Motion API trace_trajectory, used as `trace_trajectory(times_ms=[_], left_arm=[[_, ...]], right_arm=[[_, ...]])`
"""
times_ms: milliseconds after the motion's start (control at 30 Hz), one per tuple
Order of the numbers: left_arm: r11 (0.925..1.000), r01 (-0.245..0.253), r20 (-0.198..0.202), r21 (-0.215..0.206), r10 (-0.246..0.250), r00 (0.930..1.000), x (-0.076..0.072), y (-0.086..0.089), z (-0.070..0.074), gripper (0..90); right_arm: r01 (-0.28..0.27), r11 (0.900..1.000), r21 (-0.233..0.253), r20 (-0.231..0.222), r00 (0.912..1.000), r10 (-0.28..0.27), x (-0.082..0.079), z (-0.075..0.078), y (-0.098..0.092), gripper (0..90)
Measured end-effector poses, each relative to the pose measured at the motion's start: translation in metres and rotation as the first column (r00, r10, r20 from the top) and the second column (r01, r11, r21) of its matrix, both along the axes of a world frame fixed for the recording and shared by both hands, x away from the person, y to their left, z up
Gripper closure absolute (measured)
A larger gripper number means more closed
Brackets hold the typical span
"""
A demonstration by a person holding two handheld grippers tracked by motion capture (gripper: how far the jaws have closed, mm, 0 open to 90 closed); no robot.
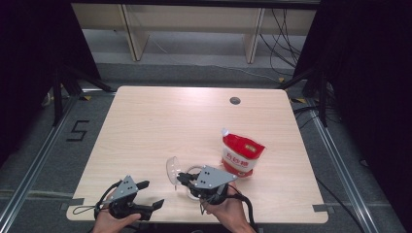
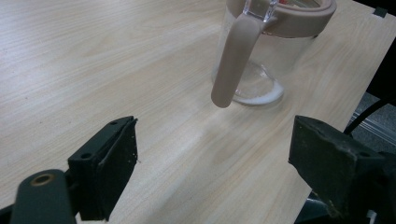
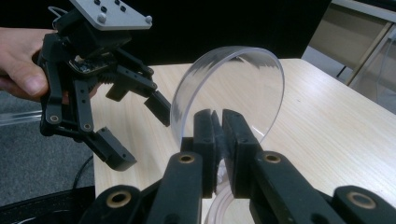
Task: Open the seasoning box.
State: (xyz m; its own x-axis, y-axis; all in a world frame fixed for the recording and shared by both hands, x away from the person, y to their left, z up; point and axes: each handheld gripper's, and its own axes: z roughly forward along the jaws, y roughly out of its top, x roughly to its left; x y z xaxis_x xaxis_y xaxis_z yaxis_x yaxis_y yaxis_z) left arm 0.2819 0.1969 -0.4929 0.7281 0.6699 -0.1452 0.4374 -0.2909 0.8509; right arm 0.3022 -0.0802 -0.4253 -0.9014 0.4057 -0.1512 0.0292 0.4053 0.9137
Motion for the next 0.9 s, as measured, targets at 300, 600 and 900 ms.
trace_trajectory(times_ms=[300, 600, 900], left_arm=[[1.0, 0.006, -0.002, -0.002, -0.006, 1.0, 0.0, 0.0, 0.0, 15.3], [0.9997, 0.023, 0.012, -0.012, -0.022, 0.9997, -0.002, -0.002, 0.0, 15.2], [0.9997, 0.023, 0.0, -0.013, -0.023, 0.9997, -0.003, -0.004, 0.001, 15.3]], right_arm=[[0.035, 0.999, 0.03, -0.01, 0.9993, -0.035, 0.003, -0.004, -0.03, 66.5], [0.084, 0.996, 0.029, -0.018, 0.9964, -0.083, -0.002, -0.015, -0.068, 48.5], [0.15, 0.988, 0.042, -0.049, 0.9878, -0.148, -0.007, -0.021, -0.097, 45.0]])
